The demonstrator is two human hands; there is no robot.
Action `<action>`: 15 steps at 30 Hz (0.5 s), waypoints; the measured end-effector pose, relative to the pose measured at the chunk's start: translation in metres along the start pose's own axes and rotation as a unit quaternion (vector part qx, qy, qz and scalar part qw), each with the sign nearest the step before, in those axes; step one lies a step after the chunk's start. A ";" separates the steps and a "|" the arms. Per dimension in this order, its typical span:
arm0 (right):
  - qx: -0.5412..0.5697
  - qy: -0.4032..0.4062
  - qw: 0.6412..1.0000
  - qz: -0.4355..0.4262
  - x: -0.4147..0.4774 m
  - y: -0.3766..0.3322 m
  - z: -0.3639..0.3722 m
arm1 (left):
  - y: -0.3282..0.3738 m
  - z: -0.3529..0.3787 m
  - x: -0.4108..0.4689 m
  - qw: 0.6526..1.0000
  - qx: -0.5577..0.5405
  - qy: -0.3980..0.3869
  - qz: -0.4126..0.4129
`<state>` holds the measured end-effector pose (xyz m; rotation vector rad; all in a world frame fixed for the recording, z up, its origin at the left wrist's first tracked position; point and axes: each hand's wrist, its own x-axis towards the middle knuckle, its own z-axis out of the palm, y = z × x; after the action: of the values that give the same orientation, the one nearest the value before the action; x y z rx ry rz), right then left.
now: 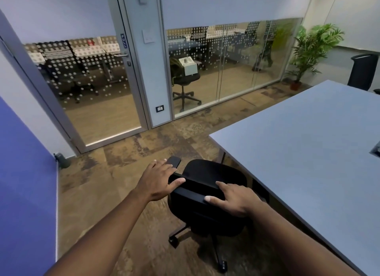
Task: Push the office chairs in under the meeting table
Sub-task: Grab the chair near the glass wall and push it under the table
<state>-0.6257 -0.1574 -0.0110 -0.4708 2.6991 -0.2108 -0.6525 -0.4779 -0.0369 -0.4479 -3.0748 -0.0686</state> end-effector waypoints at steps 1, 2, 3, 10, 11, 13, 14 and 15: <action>0.001 -0.002 1.000 -0.001 -0.001 0.000 0.000 | 0.000 0.001 0.002 1.000 -0.001 -0.001 0.007; -0.002 0.003 1.000 -0.005 -0.001 -0.003 -0.002 | -0.002 0.000 0.002 1.000 0.000 0.001 0.014; -0.002 0.008 1.000 -0.005 -0.003 -0.001 -0.002 | 0.000 0.000 0.004 1.000 0.003 0.003 0.022; -0.027 0.055 0.998 -0.029 -0.020 0.009 0.004 | 0.009 0.003 0.005 0.998 -0.006 0.031 0.047; -0.029 0.061 0.997 -0.032 -0.022 0.010 0.005 | 0.011 0.004 0.005 0.998 -0.004 0.030 0.052; -0.034 0.072 0.996 -0.036 -0.027 0.013 0.006 | 0.013 0.007 0.004 0.998 -0.002 0.032 0.057; -0.035 0.074 0.996 -0.039 -0.031 0.014 0.006 | 0.015 0.009 0.003 0.998 -0.001 0.033 0.059; -0.036 0.076 0.996 -0.041 -0.034 0.016 0.007 | 0.016 0.009 0.002 0.998 0.001 0.032 0.062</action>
<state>-0.5978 -0.1312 -0.0081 -0.6110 2.8459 -0.1787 -0.6503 -0.4610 -0.0454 -0.6215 -2.9763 -0.0765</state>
